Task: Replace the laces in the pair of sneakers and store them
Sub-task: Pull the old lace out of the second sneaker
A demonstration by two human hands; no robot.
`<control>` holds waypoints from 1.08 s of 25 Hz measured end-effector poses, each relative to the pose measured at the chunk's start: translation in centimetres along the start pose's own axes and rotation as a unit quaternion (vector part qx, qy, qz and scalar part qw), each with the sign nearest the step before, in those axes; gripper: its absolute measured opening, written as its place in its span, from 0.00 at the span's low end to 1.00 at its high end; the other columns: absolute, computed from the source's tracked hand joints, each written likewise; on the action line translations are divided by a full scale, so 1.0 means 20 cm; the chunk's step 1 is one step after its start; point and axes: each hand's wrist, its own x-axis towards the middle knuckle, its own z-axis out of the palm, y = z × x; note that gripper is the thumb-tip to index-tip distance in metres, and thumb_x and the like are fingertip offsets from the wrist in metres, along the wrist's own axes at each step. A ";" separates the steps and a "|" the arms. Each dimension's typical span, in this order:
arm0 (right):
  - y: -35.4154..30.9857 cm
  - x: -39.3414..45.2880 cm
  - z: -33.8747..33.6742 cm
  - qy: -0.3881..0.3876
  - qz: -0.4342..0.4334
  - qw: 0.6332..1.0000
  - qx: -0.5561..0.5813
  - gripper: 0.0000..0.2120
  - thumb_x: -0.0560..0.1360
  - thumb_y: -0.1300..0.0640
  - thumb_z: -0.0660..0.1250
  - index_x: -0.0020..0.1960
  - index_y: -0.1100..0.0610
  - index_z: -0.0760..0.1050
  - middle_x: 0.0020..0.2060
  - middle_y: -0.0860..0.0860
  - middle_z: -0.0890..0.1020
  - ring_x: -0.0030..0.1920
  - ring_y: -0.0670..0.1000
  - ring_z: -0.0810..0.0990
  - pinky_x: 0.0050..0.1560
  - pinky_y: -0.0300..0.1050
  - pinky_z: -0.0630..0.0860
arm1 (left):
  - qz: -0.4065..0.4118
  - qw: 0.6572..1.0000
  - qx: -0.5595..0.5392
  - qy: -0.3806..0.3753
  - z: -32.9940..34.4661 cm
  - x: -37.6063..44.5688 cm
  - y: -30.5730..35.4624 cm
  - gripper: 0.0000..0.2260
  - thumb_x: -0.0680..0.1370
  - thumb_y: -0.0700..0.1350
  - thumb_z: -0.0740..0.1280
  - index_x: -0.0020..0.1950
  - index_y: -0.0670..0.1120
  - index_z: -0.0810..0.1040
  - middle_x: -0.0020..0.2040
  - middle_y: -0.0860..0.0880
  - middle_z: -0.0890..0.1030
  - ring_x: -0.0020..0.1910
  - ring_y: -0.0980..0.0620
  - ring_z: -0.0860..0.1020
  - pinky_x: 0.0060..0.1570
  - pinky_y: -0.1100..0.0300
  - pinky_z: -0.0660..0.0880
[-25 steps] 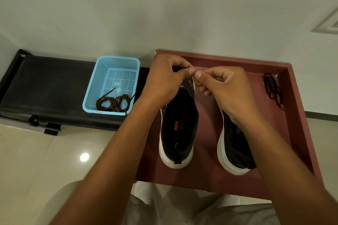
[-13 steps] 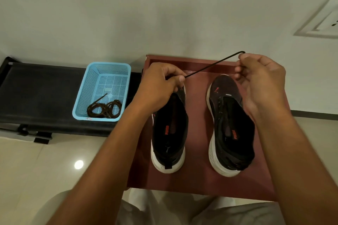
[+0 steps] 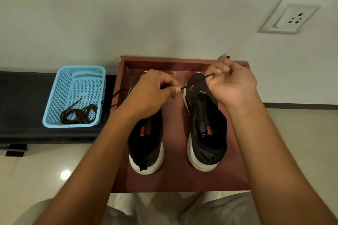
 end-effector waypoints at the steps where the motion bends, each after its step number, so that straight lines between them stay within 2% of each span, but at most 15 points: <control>1: -0.02 0.01 -0.01 0.006 -0.010 1.000 -0.014 0.11 0.79 0.64 0.56 0.41 0.58 0.73 0.26 0.47 0.69 0.22 0.46 0.64 0.27 0.38 0.62 | -0.006 1.000 0.014 0.004 -0.01 0.00 0.01 0.07 0.80 0.44 0.72 0.43 0.52 0.85 0.35 0.59 0.83 0.35 0.64 0.79 0.45 0.67 0.73; 3: -0.07 0.01 -0.02 0.026 -0.046 0.995 -0.084 0.14 0.80 0.62 0.54 0.38 0.56 0.72 0.25 0.46 0.62 0.23 0.46 0.56 0.26 0.39 0.55 | -0.021 0.999 0.047 0.016 -0.05 0.00 0.01 0.05 0.79 0.46 0.73 0.44 0.53 0.85 0.36 0.60 0.83 0.37 0.66 0.79 0.45 0.70 0.72; 5: -0.10 0.01 -0.04 0.041 -0.093 0.970 -0.222 0.14 0.80 0.60 0.53 0.38 0.55 0.70 0.26 0.46 0.59 0.25 0.46 0.54 0.26 0.40 0.53 | -0.030 0.997 0.055 0.039 -0.10 0.01 0.01 0.04 0.79 0.47 0.73 0.45 0.55 0.85 0.37 0.60 0.83 0.38 0.66 0.80 0.47 0.67 0.73; 8: -0.03 -0.01 -0.04 0.012 -0.120 0.894 -0.431 0.14 0.82 0.56 0.55 0.40 0.56 0.73 0.27 0.45 0.60 0.26 0.45 0.56 0.31 0.43 0.53 | -0.016 0.997 -0.010 0.081 -0.08 0.02 0.03 0.05 0.79 0.45 0.73 0.44 0.53 0.85 0.35 0.59 0.83 0.35 0.64 0.79 0.44 0.62 0.76; 11: 0.10 -0.04 -0.03 -0.086 -0.067 0.805 -0.584 0.22 0.84 0.43 0.59 0.44 0.58 0.80 0.28 0.47 0.64 0.28 0.45 0.58 0.34 0.44 0.56 | 0.001 0.988 -0.074 0.132 0.00 0.04 0.09 0.07 0.79 0.43 0.73 0.43 0.52 0.85 0.31 0.58 0.82 0.32 0.62 0.78 0.38 0.64 0.75; 13: 0.14 -0.05 -0.04 -0.161 -0.056 0.740 -0.651 0.20 0.82 0.43 0.65 0.46 0.58 0.84 0.31 0.54 0.70 0.30 0.48 0.59 0.34 0.47 0.57 | 0.001 0.978 -0.109 0.176 0.02 0.06 0.09 0.05 0.80 0.41 0.72 0.44 0.47 0.86 0.32 0.56 0.83 0.31 0.62 0.79 0.35 0.67 0.74; 14: 0.15 -0.05 -0.05 -0.187 -0.064 0.722 -0.663 0.17 0.81 0.45 0.67 0.47 0.58 0.85 0.34 0.56 0.72 0.32 0.52 0.58 0.34 0.49 0.56 | -0.001 0.973 -0.123 0.194 0.02 0.06 0.08 0.05 0.79 0.41 0.72 0.45 0.45 0.86 0.33 0.54 0.84 0.31 0.60 0.80 0.35 0.67 0.74; 16: 0.14 -0.03 -0.07 -0.190 -0.093 0.733 -0.646 0.13 0.82 0.50 0.68 0.45 0.56 0.85 0.40 0.57 0.72 0.32 0.52 0.58 0.35 0.49 0.56 | -0.007 0.970 -0.135 0.204 0.01 0.07 0.07 0.04 0.79 0.42 0.73 0.45 0.45 0.86 0.35 0.51 0.85 0.32 0.57 0.80 0.36 0.64 0.74; 18: 0.13 -0.01 -0.07 -0.163 -0.126 0.778 -0.593 0.14 0.83 0.51 0.65 0.41 0.53 0.82 0.41 0.56 0.70 0.31 0.46 0.61 0.35 0.44 0.59 | -0.014 0.973 -0.127 0.190 0.02 0.07 0.05 0.04 0.79 0.43 0.73 0.46 0.47 0.86 0.35 0.49 0.84 0.32 0.56 0.80 0.37 0.62 0.74; 20: 0.12 0.01 -0.06 -0.123 -0.163 0.830 -0.520 0.16 0.85 0.53 0.62 0.40 0.54 0.80 0.35 0.55 0.68 0.31 0.45 0.63 0.35 0.42 0.62 | -0.019 0.981 -0.106 0.163 0.02 0.07 0.03 0.03 0.79 0.44 0.73 0.47 0.48 0.86 0.36 0.47 0.85 0.33 0.56 0.80 0.38 0.62 0.75; 22: 0.09 0.04 -0.05 -0.065 -0.206 0.868 -0.447 0.17 0.86 0.55 0.60 0.41 0.56 0.79 0.30 0.50 0.69 0.30 0.45 0.65 0.33 0.41 0.64 | -0.022 0.987 -0.086 0.131 0.02 0.06 0.02 0.03 0.79 0.43 0.73 0.48 0.48 0.86 0.36 0.47 0.85 0.33 0.56 0.81 0.38 0.63 0.75; 24: 0.05 0.07 -0.08 -0.019 -0.259 0.873 -0.414 0.18 0.87 0.55 0.58 0.44 0.59 0.81 0.29 0.48 0.71 0.31 0.46 0.68 0.35 0.42 0.67 | -0.017 0.992 -0.077 0.100 0.01 0.05 0.03 0.03 0.79 0.42 0.73 0.48 0.47 0.86 0.36 0.49 0.85 0.32 0.58 0.79 0.37 0.66 0.73; 27: 0.00 0.10 -0.13 0.029 -0.324 0.838 -0.437 0.18 0.86 0.55 0.57 0.48 0.61 0.82 0.33 0.50 0.76 0.35 0.49 0.74 0.40 0.47 0.73 | 0.018 0.992 -0.101 0.075 0.02 0.04 0.07 0.04 0.79 0.39 0.73 0.47 0.45 0.87 0.34 0.52 0.84 0.32 0.58 0.78 0.36 0.68 0.72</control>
